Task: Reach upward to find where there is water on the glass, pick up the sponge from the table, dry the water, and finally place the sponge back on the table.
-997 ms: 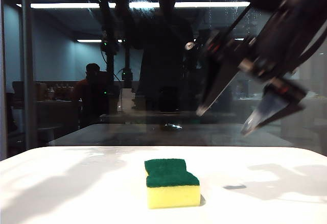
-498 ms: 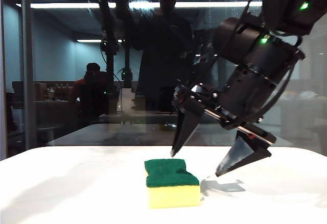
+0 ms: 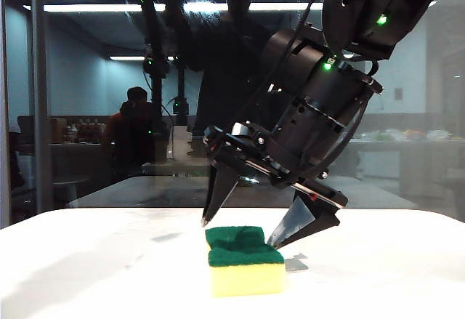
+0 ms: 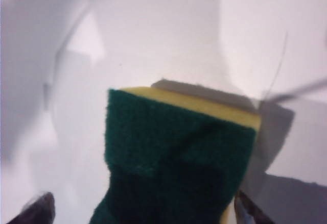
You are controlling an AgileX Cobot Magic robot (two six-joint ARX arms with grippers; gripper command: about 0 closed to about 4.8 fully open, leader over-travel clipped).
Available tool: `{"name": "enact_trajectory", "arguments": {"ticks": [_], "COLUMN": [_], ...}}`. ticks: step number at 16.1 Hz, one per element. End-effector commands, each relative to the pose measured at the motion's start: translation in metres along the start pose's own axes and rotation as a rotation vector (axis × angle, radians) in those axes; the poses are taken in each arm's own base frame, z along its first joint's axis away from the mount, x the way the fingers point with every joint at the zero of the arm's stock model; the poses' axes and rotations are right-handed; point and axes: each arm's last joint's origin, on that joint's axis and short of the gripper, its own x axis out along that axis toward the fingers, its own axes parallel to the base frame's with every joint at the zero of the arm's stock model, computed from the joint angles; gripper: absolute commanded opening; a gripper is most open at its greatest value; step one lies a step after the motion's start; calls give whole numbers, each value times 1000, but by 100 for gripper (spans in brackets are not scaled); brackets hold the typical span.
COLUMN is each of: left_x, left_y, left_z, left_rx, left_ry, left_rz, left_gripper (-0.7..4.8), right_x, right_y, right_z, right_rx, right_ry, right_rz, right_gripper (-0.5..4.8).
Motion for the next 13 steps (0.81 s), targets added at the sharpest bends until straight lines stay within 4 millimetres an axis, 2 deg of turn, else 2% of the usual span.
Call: {"name": "enact_trajectory", "arguments": {"ticks": [1, 6, 7, 8, 9, 10, 13], "left_x": [-3, -3, -3, -3, -3, -3, -3], "left_y": [1, 1, 1, 1, 1, 1, 1], "left_z": [2, 2, 2, 2, 2, 2, 2], "left_rx": [1, 1, 1, 1, 2, 2, 2], "left_ry": [-6, -3, -3, -3, -2, -2, -2], "left_rz": [3, 3, 2, 3, 3, 4, 3], "left_gripper": [-5, -6, -5, -5, -6, -5, -6], "right_x": [0, 12, 16, 17, 17, 17, 17], "right_y": [1, -6, -8, -8, -8, -8, -8], "right_z": [2, -3, -5, -5, -5, -4, -4], "right_rx": [0, 18, 22, 22, 22, 20, 19], "right_ry": [-21, 24, 36, 37, 36, 33, 32], "right_rz": [-26, -61, -67, -67, -66, -65, -64], "right_gripper": [452, 441, 356, 230, 79, 11, 7]}}
